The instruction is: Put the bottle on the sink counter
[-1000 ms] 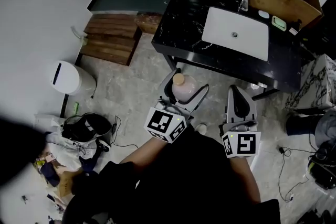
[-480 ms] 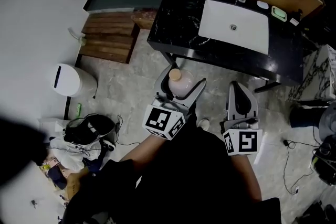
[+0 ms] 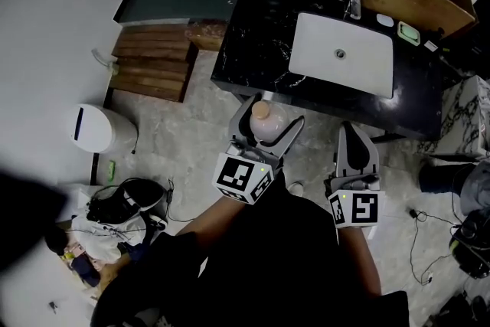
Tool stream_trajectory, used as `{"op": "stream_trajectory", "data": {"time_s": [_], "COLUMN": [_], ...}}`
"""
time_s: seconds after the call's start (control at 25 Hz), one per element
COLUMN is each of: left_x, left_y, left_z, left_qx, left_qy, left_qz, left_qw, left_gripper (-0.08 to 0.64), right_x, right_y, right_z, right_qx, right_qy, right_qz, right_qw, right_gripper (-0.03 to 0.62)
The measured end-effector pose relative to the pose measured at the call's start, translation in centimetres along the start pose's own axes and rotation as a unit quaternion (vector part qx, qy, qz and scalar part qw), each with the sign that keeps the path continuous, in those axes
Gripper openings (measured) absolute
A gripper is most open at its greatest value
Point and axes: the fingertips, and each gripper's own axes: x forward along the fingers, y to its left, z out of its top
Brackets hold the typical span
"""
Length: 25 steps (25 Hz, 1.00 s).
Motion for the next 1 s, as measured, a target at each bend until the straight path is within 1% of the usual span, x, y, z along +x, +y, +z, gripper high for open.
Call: {"op": "stream_trajectory", "data": {"time_s": [0.28, 0.48, 0.56, 0.64, 0.76, 1.0], "left_x": [4.1, 6.1, 6.7, 7.4, 8.4, 10.9], "left_y": [5.3, 9.5, 11.0, 12.4, 13.7, 15.8], "left_z": [1.3, 2.2, 2.6, 2.9, 3.3, 3.8], "left_qx": [-0.013, -0.022, -0.021, -0.012, 0.005, -0.010], "left_qy": [-0.010, -0.015, -0.013, -0.010, -0.008, -0.006], "left_qz": [-0.006, -0.004, -0.006, -0.009, -0.016, -0.031], "left_qw": [0.9998, 0.9996, 0.9997, 0.9998, 0.9998, 0.9994], "left_gripper": [0.396, 0.396, 0.396, 0.396, 0.396, 0.396], "right_x": [7.0, 12.2, 14.0, 15.9, 18.0, 21.1], "right_y": [-0.3, 0.5, 1.1, 1.8, 2.6, 3.5], "right_z": [0.5, 1.8, 1.8, 1.6, 1.4, 0.8], "right_qx": [-0.013, -0.032, -0.030, -0.028, -0.031, -0.038], "right_qy": [0.009, 0.004, 0.005, 0.010, 0.014, 0.028], "right_qz": [0.004, 0.007, 0.011, 0.016, 0.023, 0.022], "right_qw": [1.000, 0.999, 0.999, 0.999, 0.999, 0.999], "right_gripper": [0.038, 0.038, 0.038, 0.038, 0.038, 0.038]}}
